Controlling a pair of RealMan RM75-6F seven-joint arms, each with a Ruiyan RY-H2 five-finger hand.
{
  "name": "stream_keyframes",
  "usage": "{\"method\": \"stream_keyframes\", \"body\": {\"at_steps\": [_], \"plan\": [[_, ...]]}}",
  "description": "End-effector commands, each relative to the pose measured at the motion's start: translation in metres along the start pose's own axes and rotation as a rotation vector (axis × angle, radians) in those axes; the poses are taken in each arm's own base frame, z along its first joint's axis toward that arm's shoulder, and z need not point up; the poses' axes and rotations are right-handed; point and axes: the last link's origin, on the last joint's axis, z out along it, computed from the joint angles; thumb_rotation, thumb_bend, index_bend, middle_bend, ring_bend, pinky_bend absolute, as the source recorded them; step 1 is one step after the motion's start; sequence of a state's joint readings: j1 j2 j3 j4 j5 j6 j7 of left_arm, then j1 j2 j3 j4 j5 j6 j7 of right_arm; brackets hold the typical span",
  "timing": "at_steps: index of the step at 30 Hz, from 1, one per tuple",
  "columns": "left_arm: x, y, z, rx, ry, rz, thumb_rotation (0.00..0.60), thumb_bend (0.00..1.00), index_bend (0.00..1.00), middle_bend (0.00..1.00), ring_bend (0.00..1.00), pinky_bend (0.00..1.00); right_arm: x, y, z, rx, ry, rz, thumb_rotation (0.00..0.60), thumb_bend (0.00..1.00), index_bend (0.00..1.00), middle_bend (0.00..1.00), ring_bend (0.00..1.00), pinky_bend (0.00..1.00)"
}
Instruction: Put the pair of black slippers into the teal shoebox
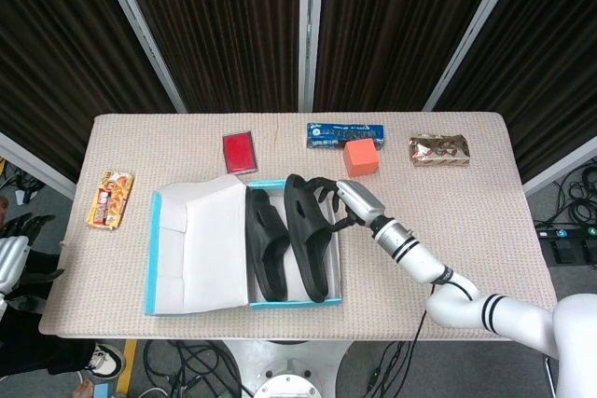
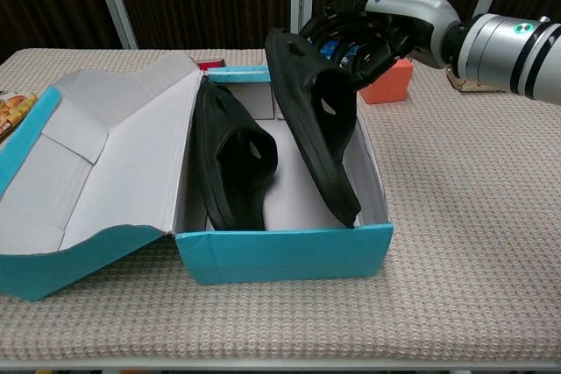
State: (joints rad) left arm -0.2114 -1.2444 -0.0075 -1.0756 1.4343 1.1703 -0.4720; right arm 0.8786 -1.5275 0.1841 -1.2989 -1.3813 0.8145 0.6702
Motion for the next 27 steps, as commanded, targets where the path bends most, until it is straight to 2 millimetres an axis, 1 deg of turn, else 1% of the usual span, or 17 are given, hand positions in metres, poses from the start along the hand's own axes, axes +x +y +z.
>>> {"method": "stream_keyframes", "body": {"at_steps": [1, 7, 13, 27], "plan": [[0.0, 0.001, 0.0, -0.005, 0.003, -0.001, 0.6, 0.13, 0.12, 0.15, 0.02, 0.07, -0.004, 0.001, 0.005, -0.006, -0.011, -0.021, 0.6, 0.23, 0.55, 0.49, 0.39, 0.58], [0.0, -0.002, -0.001, -0.001, 0.006, -0.007, 0.6, 0.13, 0.12, 0.15, 0.02, 0.07, -0.011, 0.005, 0.012, -0.015, -0.022, -0.06, 0.6, 0.23, 0.55, 0.49, 0.39, 0.58], [-0.001, -0.004, -0.001, 0.005, 0.004, -0.012, 0.6, 0.13, 0.12, 0.15, 0.02, 0.07, -0.017, 0.01, 0.014, -0.015, -0.019, -0.104, 0.6, 0.24, 0.55, 0.49, 0.39, 0.58], [-0.002, -0.007, 0.0, 0.006, 0.012, 0.002, 0.6, 0.13, 0.12, 0.15, 0.02, 0.07, -0.018, 0.009, 0.016, 0.019, 0.027, -0.146, 0.6, 0.24, 0.55, 0.49, 0.39, 0.58]]}}
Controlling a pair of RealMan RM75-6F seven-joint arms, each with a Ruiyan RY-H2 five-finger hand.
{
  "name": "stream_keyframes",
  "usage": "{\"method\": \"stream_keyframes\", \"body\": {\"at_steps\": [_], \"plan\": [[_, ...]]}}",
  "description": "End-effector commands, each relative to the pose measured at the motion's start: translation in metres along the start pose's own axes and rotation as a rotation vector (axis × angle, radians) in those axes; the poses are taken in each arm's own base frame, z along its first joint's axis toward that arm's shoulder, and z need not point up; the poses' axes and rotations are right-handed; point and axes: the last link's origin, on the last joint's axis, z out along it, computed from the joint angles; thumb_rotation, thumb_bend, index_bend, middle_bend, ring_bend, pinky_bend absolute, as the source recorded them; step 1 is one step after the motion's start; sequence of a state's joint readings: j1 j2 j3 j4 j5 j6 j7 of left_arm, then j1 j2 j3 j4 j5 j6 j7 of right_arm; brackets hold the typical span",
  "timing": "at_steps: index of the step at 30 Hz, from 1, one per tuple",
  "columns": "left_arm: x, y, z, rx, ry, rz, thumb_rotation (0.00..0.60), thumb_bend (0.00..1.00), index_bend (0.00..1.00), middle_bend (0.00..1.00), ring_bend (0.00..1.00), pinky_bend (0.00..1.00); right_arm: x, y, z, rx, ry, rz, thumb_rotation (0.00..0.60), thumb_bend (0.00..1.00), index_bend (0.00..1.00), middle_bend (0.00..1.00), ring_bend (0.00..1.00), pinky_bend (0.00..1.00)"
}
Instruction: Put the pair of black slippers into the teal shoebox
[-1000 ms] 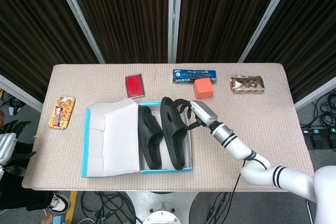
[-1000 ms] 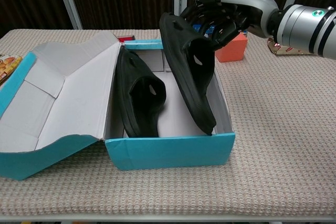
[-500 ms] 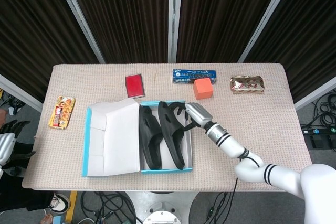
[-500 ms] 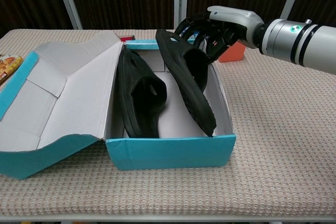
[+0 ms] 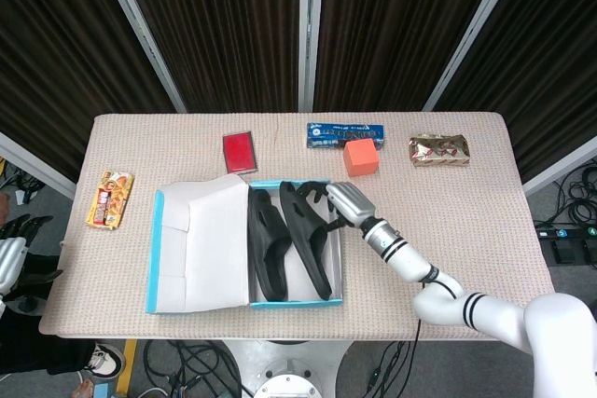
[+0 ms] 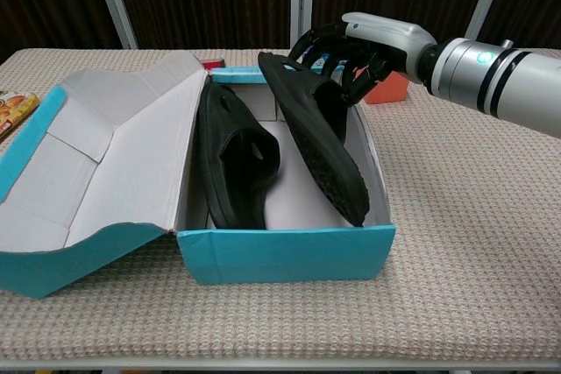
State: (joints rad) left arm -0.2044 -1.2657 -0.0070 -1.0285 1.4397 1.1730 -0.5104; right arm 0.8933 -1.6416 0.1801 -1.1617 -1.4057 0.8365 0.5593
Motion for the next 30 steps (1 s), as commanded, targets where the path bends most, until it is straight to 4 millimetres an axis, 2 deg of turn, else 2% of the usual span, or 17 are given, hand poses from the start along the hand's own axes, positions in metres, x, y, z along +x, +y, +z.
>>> {"method": "stream_keyframes", "body": {"at_steps": [1, 15, 18, 20, 22, 26, 30], "plan": [[0.001, -0.001, 0.0, -0.007, 0.017, 0.047, 0.6, 0.13, 0.12, 0.15, 0.02, 0.07, 0.0, -0.001, 0.0, 0.009, 0.011, -0.007, 0.6, 0.24, 0.55, 0.49, 0.39, 0.58], [-0.001, -0.003, -0.002, 0.002, 0.013, 0.024, 0.6, 0.13, 0.12, 0.15, 0.02, 0.07, -0.004, 0.0, -0.005, 0.008, -0.011, -0.036, 0.6, 0.23, 0.55, 0.49, 0.39, 0.58], [-0.001, -0.003, -0.001, 0.002, 0.009, 0.024, 0.6, 0.12, 0.12, 0.15, 0.02, 0.07, -0.001, -0.001, -0.007, 0.009, -0.031, -0.037, 0.6, 0.17, 0.54, 0.47, 0.37, 0.55], [-0.001, -0.002, -0.001, 0.0, 0.008, 0.023, 0.6, 0.13, 0.12, 0.15, 0.02, 0.07, 0.001, -0.003, -0.009, 0.011, -0.059, -0.043, 0.6, 0.07, 0.45, 0.41, 0.31, 0.47], [-0.001, -0.002, 0.0, -0.001, 0.007, 0.021, 0.6, 0.13, 0.12, 0.15, 0.02, 0.07, 0.003, -0.004, -0.012, 0.008, -0.094, -0.054, 0.6, 0.02, 0.35, 0.35, 0.23, 0.38], [-0.001, -0.002, -0.001, 0.0, 0.004, 0.02, 0.6, 0.13, 0.12, 0.15, 0.02, 0.07, 0.009, -0.006, -0.016, -0.004, -0.144, -0.076, 0.6, 0.0, 0.19, 0.24, 0.09, 0.26], [-0.001, -0.002, -0.001, 0.001, 0.002, 0.016, 0.6, 0.13, 0.12, 0.15, 0.02, 0.07, 0.018, -0.009, -0.019, -0.01, -0.155, -0.088, 0.6, 0.0, 0.11, 0.19, 0.03, 0.23]]}}
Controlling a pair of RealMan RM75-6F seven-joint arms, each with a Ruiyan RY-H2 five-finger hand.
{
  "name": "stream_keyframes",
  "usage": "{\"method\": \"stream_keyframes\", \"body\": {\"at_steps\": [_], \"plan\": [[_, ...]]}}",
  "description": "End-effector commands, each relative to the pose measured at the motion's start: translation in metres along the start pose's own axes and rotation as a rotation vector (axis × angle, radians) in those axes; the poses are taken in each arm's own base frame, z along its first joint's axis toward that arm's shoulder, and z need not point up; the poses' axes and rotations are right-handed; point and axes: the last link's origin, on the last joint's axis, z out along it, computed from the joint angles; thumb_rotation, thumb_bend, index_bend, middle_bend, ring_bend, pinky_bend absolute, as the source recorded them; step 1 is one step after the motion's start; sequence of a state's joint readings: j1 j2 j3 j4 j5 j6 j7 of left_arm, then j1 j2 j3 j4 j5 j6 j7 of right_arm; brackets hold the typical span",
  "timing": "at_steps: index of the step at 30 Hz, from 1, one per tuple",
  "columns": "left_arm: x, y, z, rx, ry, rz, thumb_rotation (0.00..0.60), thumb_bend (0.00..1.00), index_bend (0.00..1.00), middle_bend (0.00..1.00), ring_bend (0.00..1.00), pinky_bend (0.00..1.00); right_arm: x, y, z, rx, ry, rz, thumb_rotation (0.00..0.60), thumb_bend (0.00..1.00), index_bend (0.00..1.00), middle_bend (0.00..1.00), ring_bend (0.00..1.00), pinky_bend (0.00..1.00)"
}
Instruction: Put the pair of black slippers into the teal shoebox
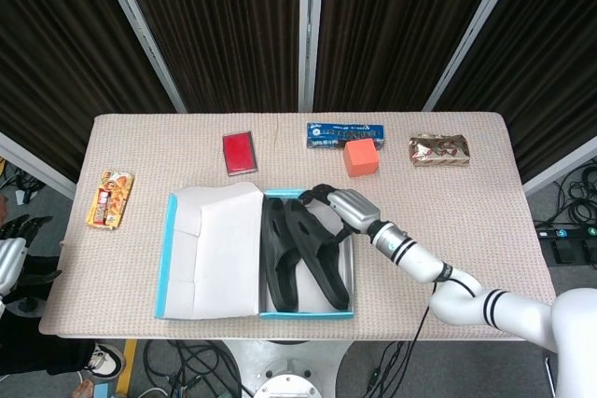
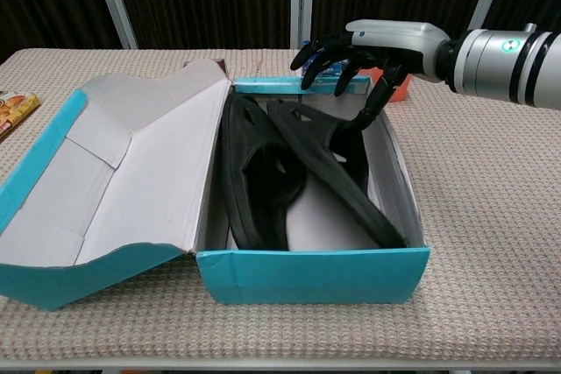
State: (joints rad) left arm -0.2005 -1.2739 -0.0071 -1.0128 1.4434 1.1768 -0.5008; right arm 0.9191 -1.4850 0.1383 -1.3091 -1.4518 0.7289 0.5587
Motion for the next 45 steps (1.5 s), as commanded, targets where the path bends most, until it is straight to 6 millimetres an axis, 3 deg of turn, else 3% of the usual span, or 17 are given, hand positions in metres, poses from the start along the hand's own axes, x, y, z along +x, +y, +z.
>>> {"method": "stream_keyframes", "body": {"at_steps": [1, 6, 10, 17, 23, 32, 39, 45], "plan": [[0.0, 0.0, 0.0, 0.0, -0.001, -0.002, 0.6, 0.13, 0.12, 0.15, 0.02, 0.07, 0.007, -0.003, -0.004, -0.001, -0.004, -0.007, 0.6, 0.0, 0.11, 0.18, 0.03, 0.23], [0.0, 0.001, 0.0, -0.003, -0.001, -0.005, 0.6, 0.13, 0.12, 0.15, 0.02, 0.07, 0.021, -0.011, -0.013, 0.007, 0.015, 0.014, 0.6, 0.0, 0.08, 0.17, 0.02, 0.23], [0.001, 0.003, 0.001, -0.006, 0.002, -0.006, 0.6, 0.13, 0.12, 0.15, 0.02, 0.07, 0.029, -0.028, -0.024, 0.054, 0.039, 0.137, 0.6, 0.0, 0.08, 0.18, 0.02, 0.23], [0.003, 0.004, 0.001, -0.005, 0.005, -0.005, 0.6, 0.13, 0.12, 0.15, 0.02, 0.07, 0.013, -0.045, -0.035, 0.114, -0.052, 0.381, 0.6, 0.0, 0.08, 0.2, 0.04, 0.23], [0.004, 0.004, -0.001, -0.001, 0.006, -0.001, 0.6, 0.13, 0.12, 0.15, 0.02, 0.07, -0.006, -0.035, -0.03, 0.089, -0.127, 0.503, 0.6, 0.0, 0.08, 0.2, 0.04, 0.23], [0.004, 0.002, -0.004, 0.008, 0.004, -0.004, 0.6, 0.12, 0.12, 0.15, 0.02, 0.07, -0.023, -0.016, -0.023, 0.017, -0.184, 0.536, 0.6, 0.0, 0.08, 0.2, 0.04, 0.23], [0.007, 0.003, -0.004, 0.002, 0.013, 0.0, 0.6, 0.13, 0.12, 0.15, 0.02, 0.07, 0.004, -0.029, -0.034, 0.148, -0.095, 0.516, 0.6, 0.0, 0.08, 0.2, 0.04, 0.23], [0.009, 0.008, -0.006, -0.014, 0.024, 0.009, 0.6, 0.13, 0.12, 0.15, 0.02, 0.07, 0.041, -0.026, -0.08, 0.251, 0.118, 0.263, 0.6, 0.0, 0.08, 0.2, 0.04, 0.23]]}}
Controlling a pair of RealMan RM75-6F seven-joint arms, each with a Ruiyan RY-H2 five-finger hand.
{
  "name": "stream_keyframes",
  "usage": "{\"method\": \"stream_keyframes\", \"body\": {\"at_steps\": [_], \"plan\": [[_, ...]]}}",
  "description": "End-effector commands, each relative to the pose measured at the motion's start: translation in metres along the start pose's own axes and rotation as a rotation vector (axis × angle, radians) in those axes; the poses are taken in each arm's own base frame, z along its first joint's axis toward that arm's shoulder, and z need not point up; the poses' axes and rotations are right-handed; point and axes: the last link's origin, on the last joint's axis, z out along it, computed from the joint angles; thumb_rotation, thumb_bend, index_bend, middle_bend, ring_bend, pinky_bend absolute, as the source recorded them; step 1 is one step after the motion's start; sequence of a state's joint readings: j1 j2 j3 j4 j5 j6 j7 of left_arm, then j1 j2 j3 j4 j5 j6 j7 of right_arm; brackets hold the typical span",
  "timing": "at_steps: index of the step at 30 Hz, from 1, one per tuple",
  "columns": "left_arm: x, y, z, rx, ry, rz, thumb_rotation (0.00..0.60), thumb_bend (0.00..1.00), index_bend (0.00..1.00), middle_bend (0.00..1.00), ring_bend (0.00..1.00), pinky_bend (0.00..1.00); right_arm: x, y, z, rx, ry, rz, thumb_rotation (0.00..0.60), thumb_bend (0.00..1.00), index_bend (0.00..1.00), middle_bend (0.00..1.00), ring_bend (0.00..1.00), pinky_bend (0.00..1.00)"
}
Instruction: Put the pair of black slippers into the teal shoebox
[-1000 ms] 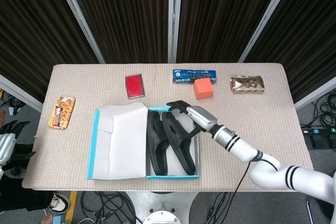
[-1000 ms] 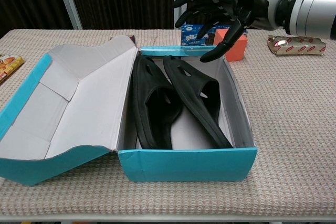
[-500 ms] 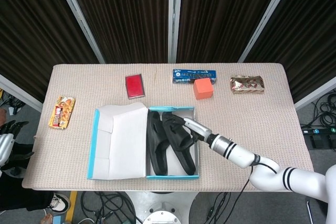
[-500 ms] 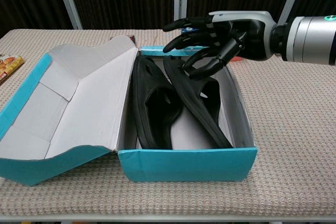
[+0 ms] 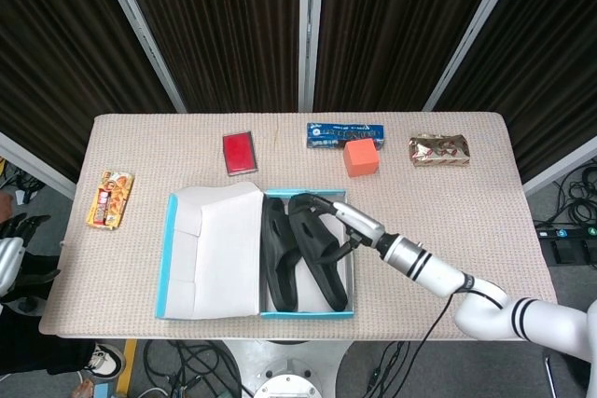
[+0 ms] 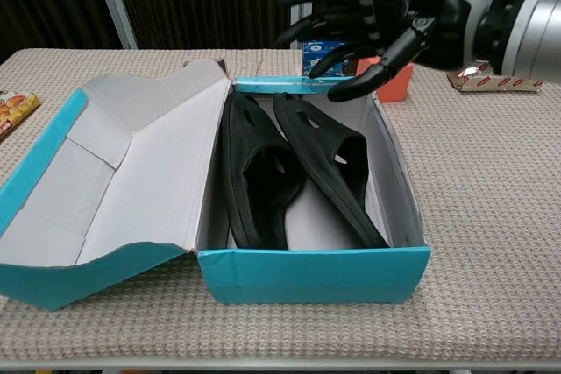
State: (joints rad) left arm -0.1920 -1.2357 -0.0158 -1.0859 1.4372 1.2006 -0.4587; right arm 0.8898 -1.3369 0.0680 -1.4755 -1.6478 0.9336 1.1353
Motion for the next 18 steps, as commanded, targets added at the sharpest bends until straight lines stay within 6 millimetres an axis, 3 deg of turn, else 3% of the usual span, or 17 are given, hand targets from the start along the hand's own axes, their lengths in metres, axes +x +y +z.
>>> {"method": "stream_keyframes", "body": {"at_steps": [1, 5, 9, 13, 18], "plan": [[0.002, 0.003, -0.001, -0.008, 0.007, 0.007, 0.6, 0.13, 0.12, 0.15, 0.02, 0.07, 0.028, -0.013, -0.046, 0.074, 0.152, -0.261, 0.6, 0.0, 0.08, 0.2, 0.04, 0.23], [0.005, 0.007, -0.002, -0.018, 0.018, 0.013, 0.6, 0.13, 0.12, 0.15, 0.02, 0.07, 0.05, -0.001, -0.09, -0.018, 0.354, -0.5, 0.6, 0.04, 0.08, 0.19, 0.04, 0.23], [0.009, 0.012, -0.005, -0.029, 0.041, 0.023, 0.6, 0.13, 0.12, 0.15, 0.02, 0.07, 0.069, 0.027, -0.14, -0.15, 0.496, -0.726, 0.6, 0.09, 0.08, 0.14, 0.01, 0.2], [0.013, 0.016, -0.008, -0.041, 0.07, 0.04, 0.6, 0.12, 0.12, 0.15, 0.02, 0.07, 0.067, 0.045, -0.194, -0.297, 0.485, -0.835, 0.6, 0.08, 0.01, 0.0, 0.0, 0.01], [0.015, 0.021, -0.014, -0.063, 0.106, 0.064, 0.6, 0.13, 0.12, 0.15, 0.02, 0.07, 0.051, 0.054, -0.247, -0.473, 0.553, -0.966, 0.6, 0.06, 0.0, 0.0, 0.0, 0.0]]}}
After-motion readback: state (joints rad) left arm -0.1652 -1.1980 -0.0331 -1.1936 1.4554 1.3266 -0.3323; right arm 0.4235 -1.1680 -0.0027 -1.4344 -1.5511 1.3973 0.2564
